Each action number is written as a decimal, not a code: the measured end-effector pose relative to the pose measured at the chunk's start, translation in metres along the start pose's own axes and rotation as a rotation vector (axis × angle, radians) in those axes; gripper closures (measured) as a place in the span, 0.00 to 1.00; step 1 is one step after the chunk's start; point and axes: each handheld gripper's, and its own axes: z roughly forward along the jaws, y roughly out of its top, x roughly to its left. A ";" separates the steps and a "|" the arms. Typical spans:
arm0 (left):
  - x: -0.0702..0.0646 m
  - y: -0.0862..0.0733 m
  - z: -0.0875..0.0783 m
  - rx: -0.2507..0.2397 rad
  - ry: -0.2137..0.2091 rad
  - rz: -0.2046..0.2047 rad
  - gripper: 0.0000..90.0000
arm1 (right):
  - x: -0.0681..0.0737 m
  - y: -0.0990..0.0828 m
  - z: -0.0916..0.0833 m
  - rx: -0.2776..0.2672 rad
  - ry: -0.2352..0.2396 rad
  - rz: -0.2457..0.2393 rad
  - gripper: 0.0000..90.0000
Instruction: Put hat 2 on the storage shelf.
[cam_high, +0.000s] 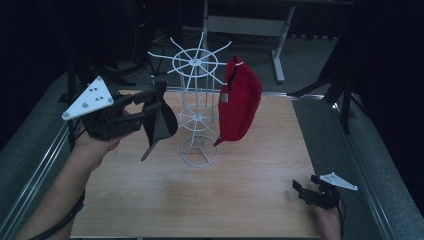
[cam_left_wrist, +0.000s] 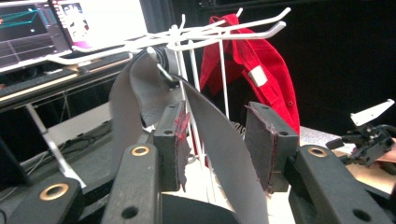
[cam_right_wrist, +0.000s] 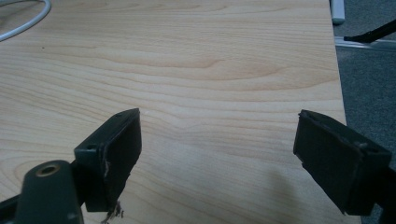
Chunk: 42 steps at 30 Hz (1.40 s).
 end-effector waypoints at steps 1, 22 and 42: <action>0.000 -0.001 -0.001 -0.002 -0.003 -0.005 0.66 | 0.000 0.000 0.000 -0.001 0.000 -0.001 0.17; 0.008 -0.038 -0.023 0.027 0.010 -0.061 0.67 | 0.001 0.000 0.000 0.002 0.000 -0.002 0.17; 0.014 -0.096 -0.029 0.050 0.043 -0.118 0.67 | 0.000 0.000 0.000 -0.005 0.002 0.001 0.17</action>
